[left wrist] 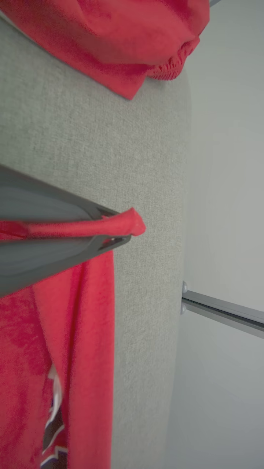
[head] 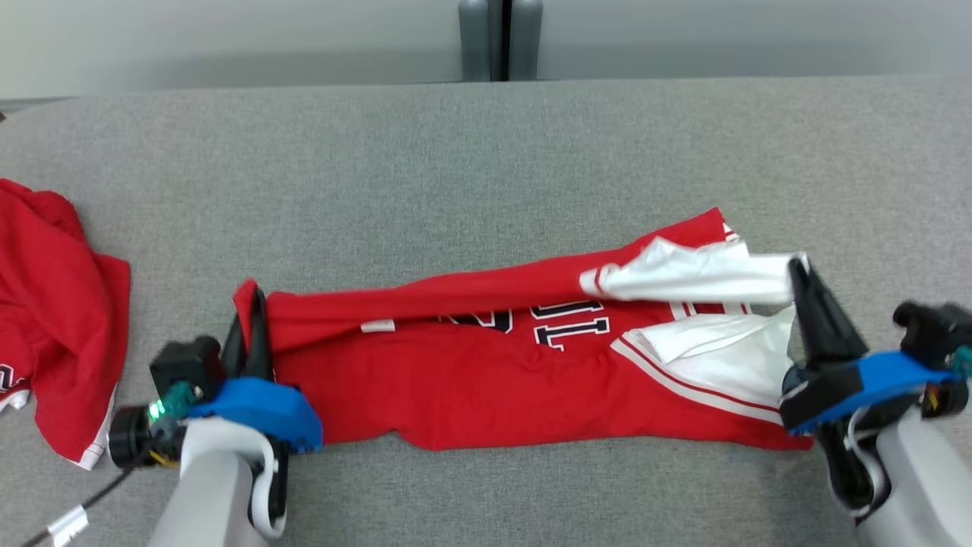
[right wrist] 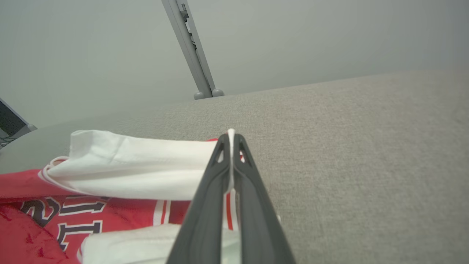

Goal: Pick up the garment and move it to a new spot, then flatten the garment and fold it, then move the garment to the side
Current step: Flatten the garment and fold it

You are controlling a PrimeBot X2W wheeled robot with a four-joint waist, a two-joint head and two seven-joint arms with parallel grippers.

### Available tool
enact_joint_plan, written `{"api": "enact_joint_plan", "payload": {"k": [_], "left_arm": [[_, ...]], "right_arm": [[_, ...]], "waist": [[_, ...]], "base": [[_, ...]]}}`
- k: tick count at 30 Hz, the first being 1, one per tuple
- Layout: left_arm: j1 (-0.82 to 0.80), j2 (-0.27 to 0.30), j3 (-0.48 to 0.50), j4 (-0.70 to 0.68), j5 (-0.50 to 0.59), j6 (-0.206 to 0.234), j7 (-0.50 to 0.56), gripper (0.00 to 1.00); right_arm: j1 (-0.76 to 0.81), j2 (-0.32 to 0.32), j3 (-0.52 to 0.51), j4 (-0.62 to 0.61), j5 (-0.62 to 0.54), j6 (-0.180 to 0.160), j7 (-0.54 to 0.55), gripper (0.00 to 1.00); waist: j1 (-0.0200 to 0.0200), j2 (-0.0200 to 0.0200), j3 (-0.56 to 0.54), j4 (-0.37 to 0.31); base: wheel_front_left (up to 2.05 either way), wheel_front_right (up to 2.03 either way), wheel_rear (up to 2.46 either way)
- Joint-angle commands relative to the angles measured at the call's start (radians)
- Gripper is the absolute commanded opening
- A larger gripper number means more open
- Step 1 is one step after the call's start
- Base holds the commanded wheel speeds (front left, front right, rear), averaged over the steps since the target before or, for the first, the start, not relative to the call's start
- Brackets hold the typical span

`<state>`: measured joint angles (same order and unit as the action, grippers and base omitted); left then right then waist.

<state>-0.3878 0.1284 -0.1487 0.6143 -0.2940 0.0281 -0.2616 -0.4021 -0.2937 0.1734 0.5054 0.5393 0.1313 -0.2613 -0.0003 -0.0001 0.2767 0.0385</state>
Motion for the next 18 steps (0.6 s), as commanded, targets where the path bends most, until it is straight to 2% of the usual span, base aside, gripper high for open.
{"api": "enact_joint_plan", "payload": {"k": [1, 6, 7, 8, 9, 10, 15, 18], "left_arm": [[0.032, -0.004, 0.007, 0.007, 0.01, 0.001, -0.004, 0.0], [0.113, -0.026, 0.031, 0.011, 0.019, -0.009, -0.004, 0.0], [0.125, -0.029, 0.035, 0.006, 0.024, -0.006, -0.004, 0.22], [0.136, -0.033, 0.043, -0.002, 0.026, 0.0, -0.004, 0.82], [0.146, -0.038, 0.053, -0.011, 0.029, 0.005, -0.004, 1.0], [0.156, -0.042, 0.063, -0.025, 0.033, 0.011, -0.004, 1.0], [0.203, -0.06, 0.102, -0.111, 0.062, 0.034, -0.005, 1.0], [0.221, -0.066, 0.112, -0.135, 0.072, 0.033, -0.005, 1.0]], "right_arm": [[0.051, 0.011, -0.006, -0.01, 0.009, -0.001, -0.004, 0.0], [0.133, 0.042, -0.007, -0.004, 0.014, -0.001, 0.016, 0.0], [0.143, 0.049, -0.014, 0.002, 0.021, -0.001, 0.023, 0.0], [0.149, 0.054, -0.022, 0.005, 0.024, -0.001, 0.028, 0.4], [0.148, 0.058, -0.031, 0.001, 0.028, -0.001, 0.027, 0.82], [0.146, 0.06, -0.038, -0.002, 0.029, -0.001, 0.029, 1.0], [0.115, 0.069, -0.078, -0.013, 0.026, -0.001, 0.04, 1.0], [0.097, 0.071, -0.094, -0.004, 0.013, -0.001, 0.048, 1.0]], "waist": [[0.0003, 0.0001, -0.023, -0.011], [0.0003, 0.0001, -0.059, -0.014], [0.0003, 0.0001, -0.065, -0.013], [0.0003, 0.0001, -0.071, -0.011], [0.0003, 0.0001, -0.075, -0.008], [0.0003, 0.0001, -0.079, -0.005], [0.0003, 0.0001, -0.084, 0.026], [0.0003, 0.0001, -0.083, 0.041]], "base": [[0.0, 0.0, 0.0], [0.0, 0.0, 0.0], [0.0, 0.0, 0.0], [0.0, 0.0, 0.0], [0.0, 0.0, 0.0], [0.0, 0.0, 0.0], [0.0, 0.0, 0.0], [0.0, 0.0, 0.0]]}}
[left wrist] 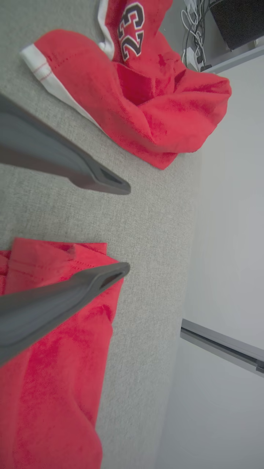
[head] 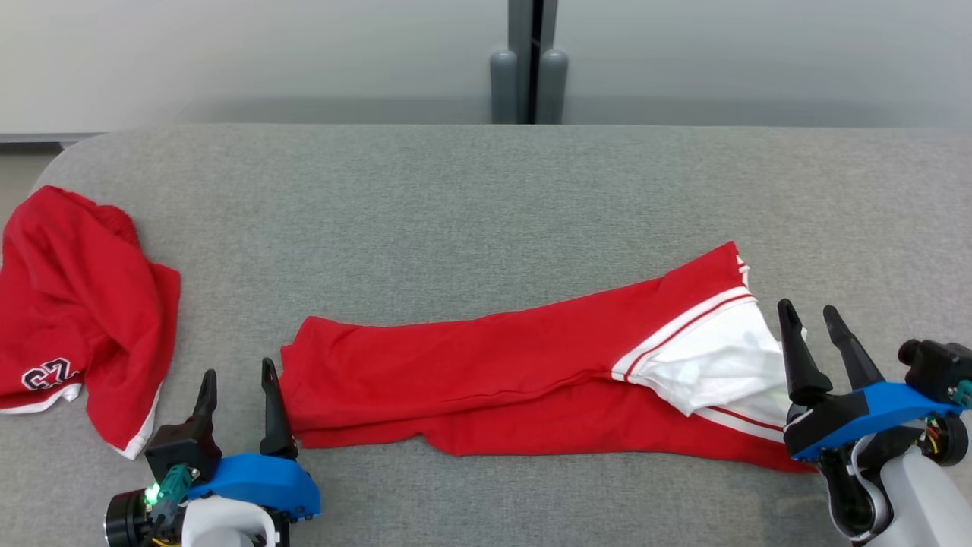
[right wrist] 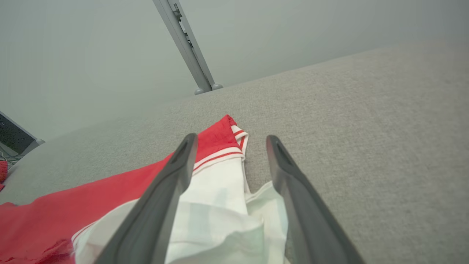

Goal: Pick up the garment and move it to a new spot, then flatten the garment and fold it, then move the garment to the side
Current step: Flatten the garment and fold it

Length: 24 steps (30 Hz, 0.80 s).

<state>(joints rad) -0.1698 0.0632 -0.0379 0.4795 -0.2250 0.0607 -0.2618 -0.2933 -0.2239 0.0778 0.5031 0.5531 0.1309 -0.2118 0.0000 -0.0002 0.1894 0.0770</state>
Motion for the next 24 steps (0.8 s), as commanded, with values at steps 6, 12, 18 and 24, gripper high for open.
{"api": "enact_joint_plan", "payload": {"k": [6, 12, 18, 24], "left_arm": [[0.03, -0.009, 0.005, -0.013, 0.02, -0.014, -0.004, 1.0], [0.02, -0.013, -0.022, -0.019, 0.015, -0.008, -0.004, 1.0], [0.002, -0.013, -0.058, -0.019, -0.007, -0.009, -0.004, 1.0], [-0.01, -0.012, -0.089, -0.023, -0.014, -0.004, -0.004, 1.0]], "right_arm": [[-0.065, 0.005, -0.026, 0.12, -0.077, 0.0, 0.093, 1.0], [-0.087, 0.05, -0.007, 0.285, -0.13, 0.0, 0.237, 1.0], [-0.058, 0.104, 0.091, 0.286, -0.063, 0.006, 0.292, 0.0], [-0.087, 0.026, 0.045, 0.259, -0.051, -0.002, 0.141, 0.0]], "waist": [[0.0, 0.0002, 0.017, 0.047], [0.0, 0.0002, 0.033, 0.074], [0.0, 0.0002, 0.042, 0.064], [0.0, 0.0002, 0.037, 0.021]], "base": [[0.0, 0.0, 0.0], [0.0, 0.0, 0.0], [0.0, 0.0, 0.0], [0.0, 0.0, 0.0]]}}
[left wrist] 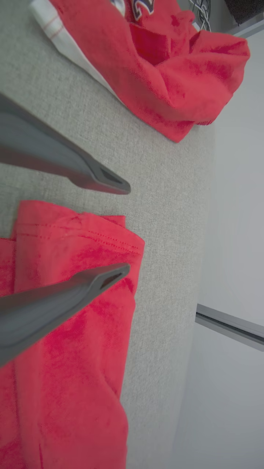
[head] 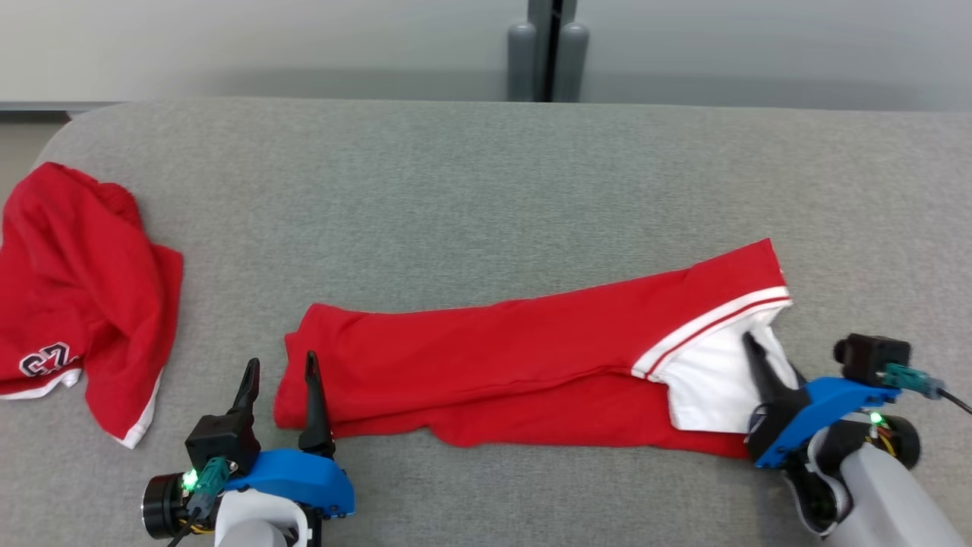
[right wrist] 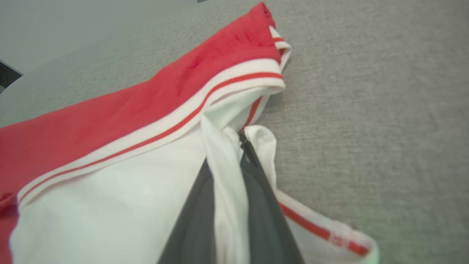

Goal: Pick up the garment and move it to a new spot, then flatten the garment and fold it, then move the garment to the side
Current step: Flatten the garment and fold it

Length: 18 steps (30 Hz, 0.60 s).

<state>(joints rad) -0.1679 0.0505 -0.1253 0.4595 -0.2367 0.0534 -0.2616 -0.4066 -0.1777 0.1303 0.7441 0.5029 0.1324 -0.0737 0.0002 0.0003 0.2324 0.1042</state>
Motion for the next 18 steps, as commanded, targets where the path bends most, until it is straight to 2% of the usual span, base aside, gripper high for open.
{"api": "enact_joint_plan", "payload": {"k": [1, 5, 12, 14, 18], "left_arm": [[-0.013, 0.0, -0.006, -0.003, -0.002, 0.006, -0.005, 1.0], [-0.013, 0.0, -0.011, 0.004, 0.001, 0.0, -0.005, 1.0], [-0.005, 0.0, -0.015, 0.012, 0.01, -0.011, -0.005, 1.0], [-0.009, 0.0, -0.024, 0.015, 0.011, -0.015, -0.005, 1.0], [-0.027, 0.001, -0.042, 0.02, 0.003, -0.013, -0.005, 1.0]], "right_arm": [[0.019, -0.028, -0.024, 0.019, 0.005, -0.003, -0.023, 0.0], [0.006, -0.04, -0.066, 0.024, 0.012, -0.003, -0.093, 0.0], [-0.01, -0.072, -0.105, 0.026, 0.016, -0.002, -0.125, 0.0], [-0.02, -0.066, -0.099, 0.015, 0.008, -0.002, -0.129, 0.0], [-0.032, -0.03, -0.023, -0.055, 0.005, -0.002, -0.13, 0.0]], "waist": [[-0.0002, -0.0003, -0.009, -0.016], [-0.0002, -0.0003, -0.022, -0.057], [-0.0002, -0.0003, -0.036, -0.151], [-0.0002, -0.0003, -0.034, -0.178], [-0.0002, -0.0003, -0.028, -0.209]], "base": [[0.0, 0.0, 0.0], [0.0, 0.0, 0.0], [0.0, 0.0, 0.0], [0.0, 0.0, 0.0], [0.0, 0.0, 0.0]]}}
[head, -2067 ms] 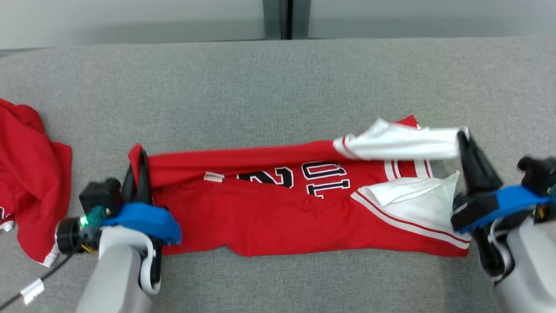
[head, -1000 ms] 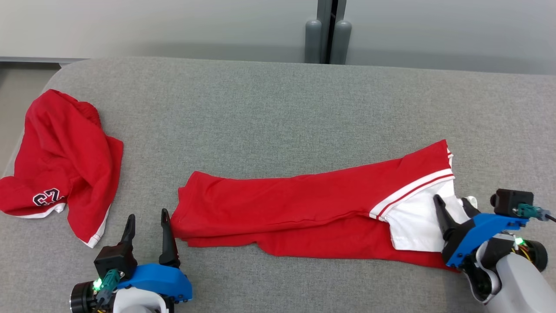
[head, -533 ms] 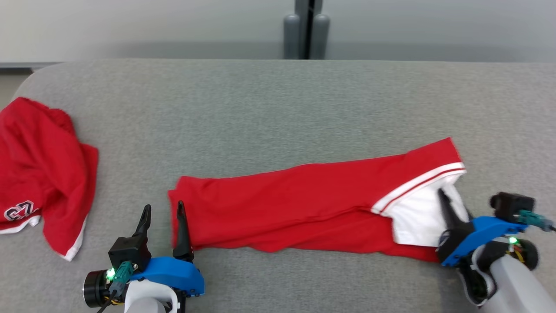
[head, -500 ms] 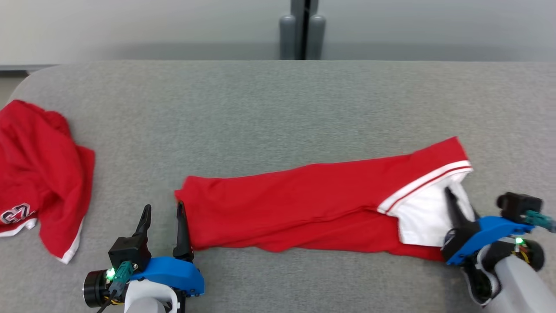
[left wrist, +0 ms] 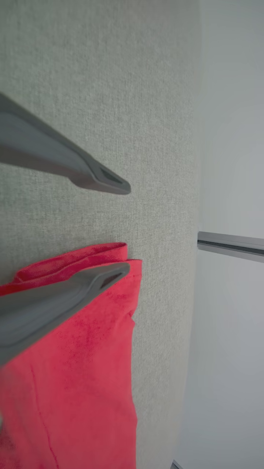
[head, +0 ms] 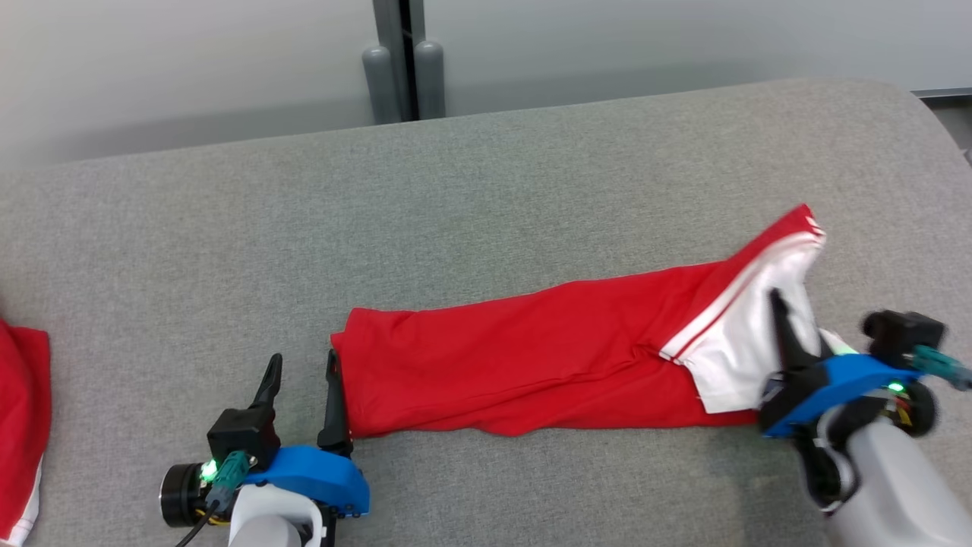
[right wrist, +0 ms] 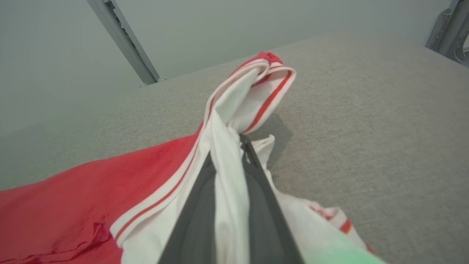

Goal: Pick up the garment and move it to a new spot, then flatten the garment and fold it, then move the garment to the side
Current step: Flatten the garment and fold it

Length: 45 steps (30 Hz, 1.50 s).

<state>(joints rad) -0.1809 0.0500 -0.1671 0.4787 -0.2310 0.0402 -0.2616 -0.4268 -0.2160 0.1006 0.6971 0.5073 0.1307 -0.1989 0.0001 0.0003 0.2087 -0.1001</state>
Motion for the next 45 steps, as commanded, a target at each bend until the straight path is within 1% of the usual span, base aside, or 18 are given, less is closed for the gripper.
{"api": "enact_joint_plan", "payload": {"k": [1, 4, 7, 10, 13, 16, 20, 23, 25, 26, 27, 28, 32, 35, 36, 37, 41, 45], "left_arm": [[-0.017, 0.001, -0.006, 0.003, -0.003, -0.001, -0.005, 1.0], [-0.028, 0.002, -0.028, 0.014, -0.006, -0.004, -0.005, 1.0], [-0.033, 0.002, -0.05, 0.021, 0.007, -0.011, -0.005, 1.0], [-0.032, 0.001, -0.064, 0.024, 0.01, -0.009, -0.005, 1.0], [-0.026, 0.001, -0.086, 0.027, 0.002, -0.01, -0.004, 1.0], [-0.019, 0.001, -0.112, 0.029, -0.004, -0.009, -0.005, 1.0], [-0.01, 0.001, -0.14, 0.029, -0.006, -0.005, -0.005, 1.0], [-0.004, 0.001, -0.153, 0.032, -0.008, -0.003, -0.005, 1.0], [-0.002, 0.001, -0.156, 0.033, -0.01, 0.001, -0.005, 1.0], [0.0, 0.001, -0.155, 0.033, -0.011, 0.003, -0.005, 1.0], [0.001, 0.001, -0.151, 0.032, -0.012, 0.006, -0.005, 1.0], [0.002, 0.001, -0.148, 0.031, -0.012, 0.007, -0.005, 1.0], [0.004, 0.001, -0.129, 0.029, -0.004, 0.013, -0.005, 1.0], [0.0, 0.001, -0.114, 0.027, 0.004, 0.013, -0.005, 1.0], [0.0, 0.001, -0.114, 0.027, 0.004, 0.013, -0.005, 1.0], [-0.002, 0.001, -0.11, 0.028, 0.009, 0.013, -0.005, 1.0], [-0.014, 0.001, -0.09, 0.027, 0.025, 0.017, -0.005, 1.0], [-0.02, 0.001, -0.07, 0.025, 0.049, 0.029, -0.005, 1.0]], "right_arm": [[-0.012, 0.02, 0.034, -0.033, 0.005, 0.0, -0.002, 0.0], [-0.001, 0.052, 0.115, -0.105, 0.026, 0.0, 0.014, 0.0], [0.022, 0.076, 0.194, -0.168, 0.052, 0.0, 0.042, 0.0], [0.028, 0.094, 0.271, -0.218, 0.072, 0.0, 0.073, 0.0], [0.024, 0.113, 0.331, -0.243, 0.089, 0.0, 0.096, 0.0], [0.008, 0.128, 0.376, -0.239, 0.094, 0.0, 0.11, 0.0], [-0.004, 0.145, 0.403, -0.196, 0.093, 0.0, 0.109, 0.0], [-0.018, 0.156, 0.408, -0.153, 0.088, 0.0, 0.094, 0.0], [-0.026, 0.159, 0.405, -0.139, 0.1, 0.0, 0.064, 0.0], [-0.027, 0.16, 0.403, -0.132, 0.102, 0.0, 0.045, 0.39], [-0.029, 0.161, 0.397, -0.127, 0.107, 0.0, 0.027, 0.95], [-0.034, 0.161, 0.392, -0.121, 0.105, 0.0, 0.009, 1.0], [-0.042, 0.162, 0.325, -0.104, 0.049, 0.0, -0.049, 1.0], [-0.024, 0.163, 0.236, -0.096, -0.012, 0.0, -0.063, 1.0], [-0.024, 0.163, 0.236, -0.096, -0.012, 0.0, -0.063, 1.0], [-0.016, 0.163, 0.205, -0.096, -0.041, 0.0, -0.066, 1.0], [0.035, 0.164, 0.051, -0.156, -0.158, 0.0, -0.066, 1.0], [0.096, 0.165, -0.035, -0.217, -0.236, 0.0, -0.067, 1.0]], "waist": [[-0.0001, -0.0003, -0.003, -0.007], [-0.0001, -0.0003, -0.005, 0.003], [-0.0001, -0.0003, -0.013, 0.033], [-0.0001, -0.0003, -0.019, 0.077], [-0.0001, -0.0003, -0.022, 0.134], [-0.0001, -0.0003, -0.026, 0.193], [-0.0001, -0.0003, -0.031, 0.267], [-0.0001, -0.0003, -0.031, 0.303], [-0.0001, -0.0003, -0.033, 0.313], [-0.0001, -0.0003, -0.034, 0.313], [-0.0001, -0.0003, -0.036, 0.309], [-0.0001, -0.0003, -0.038, 0.303], [-0.0001, -0.0003, -0.049, 0.254], [-0.0001, -0.0003, -0.055, 0.211], [-0.0001, -0.0003, -0.055, 0.211], [-0.0001, -0.0003, -0.056, 0.197], [-0.0001, -0.0003, -0.058, 0.148], [-0.0001, -0.0003, -0.059, 0.114]], "base": [[0.0, 0.0, 0.0], [0.0, 0.0, 0.0], [0.0, 0.0, 0.0], [0.0, 0.0, 0.0], [0.0, 0.0, 0.0], [0.0, 0.0, 0.0], [0.0, 0.0, 0.0], [0.0, 0.0, 0.0], [0.0, 0.0, 0.0], [0.0, 0.0, 0.0], [0.0, 0.0, 0.0], [0.0, 0.0, 0.0], [0.0, 0.0, 0.0], [0.0, 0.0, 0.0], [0.0, 0.0, 0.0], [0.0, 0.0, 0.0], [0.0, 0.0, 0.0], [0.0, 0.0, 0.0]]}}
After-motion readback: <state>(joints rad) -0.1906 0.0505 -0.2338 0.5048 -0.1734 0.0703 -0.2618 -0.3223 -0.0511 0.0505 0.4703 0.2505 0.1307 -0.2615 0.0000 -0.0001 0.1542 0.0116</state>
